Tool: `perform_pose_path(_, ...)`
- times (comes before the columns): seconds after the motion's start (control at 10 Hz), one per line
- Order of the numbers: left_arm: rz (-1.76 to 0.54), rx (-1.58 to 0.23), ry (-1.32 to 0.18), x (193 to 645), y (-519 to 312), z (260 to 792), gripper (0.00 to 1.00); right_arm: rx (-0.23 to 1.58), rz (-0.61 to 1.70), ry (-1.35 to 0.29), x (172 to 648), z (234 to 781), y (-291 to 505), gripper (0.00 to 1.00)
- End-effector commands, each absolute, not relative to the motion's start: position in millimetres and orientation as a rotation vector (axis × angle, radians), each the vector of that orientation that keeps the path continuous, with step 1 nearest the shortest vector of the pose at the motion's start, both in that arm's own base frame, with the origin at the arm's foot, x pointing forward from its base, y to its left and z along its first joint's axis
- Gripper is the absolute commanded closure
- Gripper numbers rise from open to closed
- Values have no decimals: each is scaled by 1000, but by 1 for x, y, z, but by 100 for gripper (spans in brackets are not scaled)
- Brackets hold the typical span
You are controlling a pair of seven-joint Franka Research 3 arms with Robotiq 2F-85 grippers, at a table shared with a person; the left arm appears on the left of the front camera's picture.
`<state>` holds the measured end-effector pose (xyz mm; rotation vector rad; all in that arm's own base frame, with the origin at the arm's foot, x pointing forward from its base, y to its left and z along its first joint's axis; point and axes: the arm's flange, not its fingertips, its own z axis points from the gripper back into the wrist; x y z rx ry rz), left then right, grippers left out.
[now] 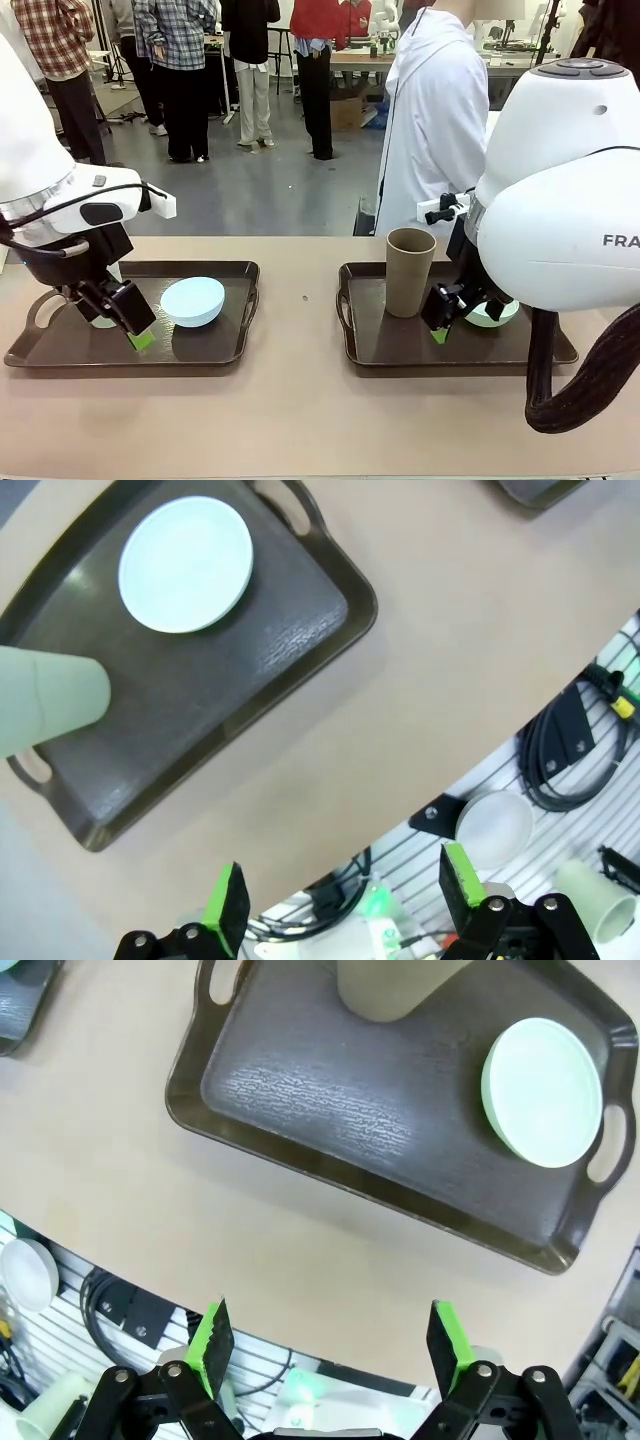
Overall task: Set up a tray with a mat and arrange the tableware.
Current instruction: Pick up the Picnic Bowl and Reusable plastic cup from the Handle tray in front of the human's position and hold them in the air.
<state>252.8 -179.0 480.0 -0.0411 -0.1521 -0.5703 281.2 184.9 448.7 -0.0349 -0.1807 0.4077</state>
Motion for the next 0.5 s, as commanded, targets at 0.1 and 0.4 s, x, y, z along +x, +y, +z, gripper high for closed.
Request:
perform_pose_path(0.1, -608, -111, -107, 264, -163, 480, 0, 33, 361, -186, 286, 450, 170, 0)
perform_pose_path(0.4, -556, -429, -162, 277, -108, 505, 0, 359, 161, -269, 278, 480, 69, 0)
